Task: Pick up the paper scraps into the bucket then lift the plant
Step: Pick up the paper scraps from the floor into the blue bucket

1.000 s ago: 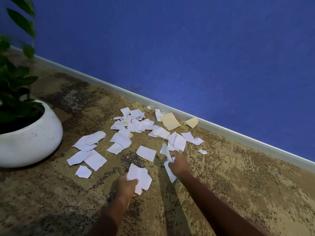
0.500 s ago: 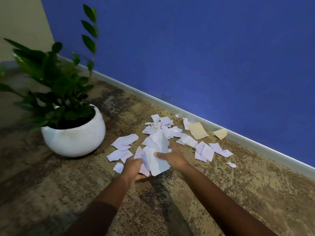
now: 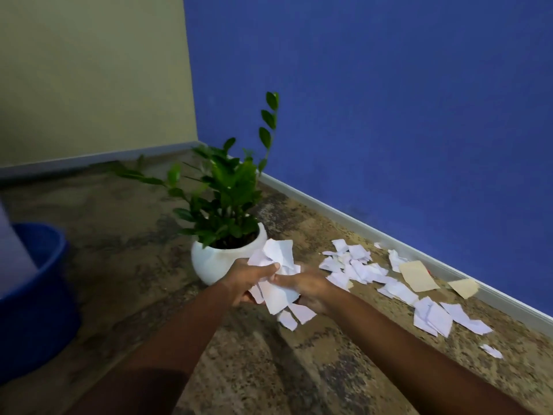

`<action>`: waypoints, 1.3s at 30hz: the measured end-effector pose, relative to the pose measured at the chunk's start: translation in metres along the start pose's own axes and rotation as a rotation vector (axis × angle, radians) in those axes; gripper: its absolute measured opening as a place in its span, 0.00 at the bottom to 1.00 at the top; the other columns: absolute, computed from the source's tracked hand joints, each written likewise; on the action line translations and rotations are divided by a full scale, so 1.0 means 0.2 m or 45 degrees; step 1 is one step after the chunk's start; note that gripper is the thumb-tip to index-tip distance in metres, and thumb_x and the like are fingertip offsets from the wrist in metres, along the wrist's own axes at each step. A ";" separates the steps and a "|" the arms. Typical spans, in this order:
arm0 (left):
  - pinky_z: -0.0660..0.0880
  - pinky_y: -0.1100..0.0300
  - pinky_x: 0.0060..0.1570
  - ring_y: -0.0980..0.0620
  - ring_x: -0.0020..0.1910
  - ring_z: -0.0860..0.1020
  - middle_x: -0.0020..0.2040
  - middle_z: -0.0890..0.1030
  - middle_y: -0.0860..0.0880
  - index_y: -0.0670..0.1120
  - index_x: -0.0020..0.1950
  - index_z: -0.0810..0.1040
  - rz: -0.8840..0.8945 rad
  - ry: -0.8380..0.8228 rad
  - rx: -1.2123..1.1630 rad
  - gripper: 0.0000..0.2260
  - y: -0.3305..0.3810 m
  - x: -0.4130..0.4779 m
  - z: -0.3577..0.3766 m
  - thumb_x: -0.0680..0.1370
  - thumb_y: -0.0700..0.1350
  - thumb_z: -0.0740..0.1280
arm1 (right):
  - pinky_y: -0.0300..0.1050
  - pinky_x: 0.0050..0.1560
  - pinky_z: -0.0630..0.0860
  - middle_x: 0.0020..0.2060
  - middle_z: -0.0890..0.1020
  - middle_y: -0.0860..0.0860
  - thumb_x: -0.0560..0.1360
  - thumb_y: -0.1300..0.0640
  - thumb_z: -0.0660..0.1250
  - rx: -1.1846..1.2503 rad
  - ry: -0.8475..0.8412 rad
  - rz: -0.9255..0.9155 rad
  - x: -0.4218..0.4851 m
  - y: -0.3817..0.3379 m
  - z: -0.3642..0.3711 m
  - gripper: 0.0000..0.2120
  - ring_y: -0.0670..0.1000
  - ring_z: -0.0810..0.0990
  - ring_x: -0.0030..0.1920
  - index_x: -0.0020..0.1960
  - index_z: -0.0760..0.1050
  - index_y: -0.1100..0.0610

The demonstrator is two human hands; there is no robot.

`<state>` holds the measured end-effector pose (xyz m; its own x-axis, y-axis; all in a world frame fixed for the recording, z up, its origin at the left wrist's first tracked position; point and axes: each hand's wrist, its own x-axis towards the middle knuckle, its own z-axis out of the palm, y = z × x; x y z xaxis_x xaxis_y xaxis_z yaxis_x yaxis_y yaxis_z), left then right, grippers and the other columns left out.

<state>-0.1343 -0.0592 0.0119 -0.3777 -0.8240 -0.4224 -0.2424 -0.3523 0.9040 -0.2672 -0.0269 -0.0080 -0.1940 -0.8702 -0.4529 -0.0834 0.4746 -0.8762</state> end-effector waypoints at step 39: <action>0.57 0.38 0.72 0.37 0.72 0.61 0.72 0.62 0.36 0.41 0.73 0.59 -0.160 1.453 0.277 0.27 -0.19 -0.18 -1.52 0.76 0.42 0.64 | 0.33 0.16 0.61 0.30 0.75 0.54 0.72 0.73 0.61 -0.494 -0.154 0.064 0.24 0.26 1.03 0.10 0.42 0.67 0.13 0.45 0.69 0.58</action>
<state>0.1607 -0.1514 0.0137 0.6556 -0.7481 -0.1029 -0.4106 -0.4675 0.7828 -0.0798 -0.0722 -0.1093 -0.0929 -0.8430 -0.5298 -0.4441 0.5113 -0.7358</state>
